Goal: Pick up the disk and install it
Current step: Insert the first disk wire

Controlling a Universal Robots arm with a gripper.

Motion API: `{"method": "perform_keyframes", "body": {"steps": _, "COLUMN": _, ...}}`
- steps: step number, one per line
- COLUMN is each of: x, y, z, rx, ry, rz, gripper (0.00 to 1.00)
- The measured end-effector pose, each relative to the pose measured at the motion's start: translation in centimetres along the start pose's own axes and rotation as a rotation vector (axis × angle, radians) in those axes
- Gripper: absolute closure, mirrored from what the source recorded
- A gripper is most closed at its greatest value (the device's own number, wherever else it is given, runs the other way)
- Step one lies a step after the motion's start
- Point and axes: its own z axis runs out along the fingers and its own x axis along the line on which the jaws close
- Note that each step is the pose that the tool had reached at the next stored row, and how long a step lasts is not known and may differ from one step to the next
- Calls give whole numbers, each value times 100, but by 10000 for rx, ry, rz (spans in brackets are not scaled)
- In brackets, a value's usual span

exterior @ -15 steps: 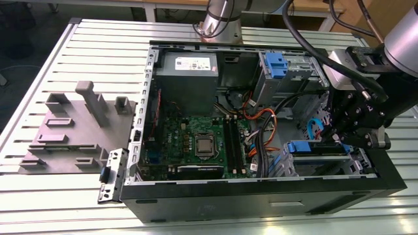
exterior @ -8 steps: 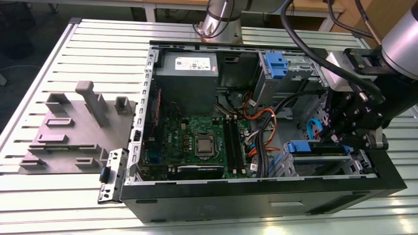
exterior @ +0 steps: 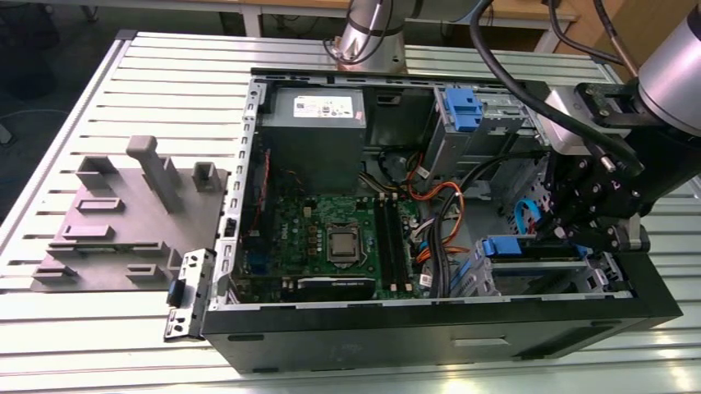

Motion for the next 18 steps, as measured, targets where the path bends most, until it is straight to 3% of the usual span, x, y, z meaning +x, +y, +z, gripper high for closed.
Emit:
{"method": "perform_keyframes", "body": {"steps": 9, "x": 0, "y": 0, "z": 1, "rx": 0, "ry": 0, "rz": 0, "gripper": 83}}
{"method": "perform_keyframes", "body": {"steps": 10, "x": 0, "y": 0, "z": 1, "rx": 0, "ry": 0, "rz": 0, "gripper": 76}}
{"method": "perform_keyframes", "body": {"steps": 18, "x": -1, "y": -23, "z": 1, "rx": -18, "ry": -1, "rz": 1, "gripper": 76}}
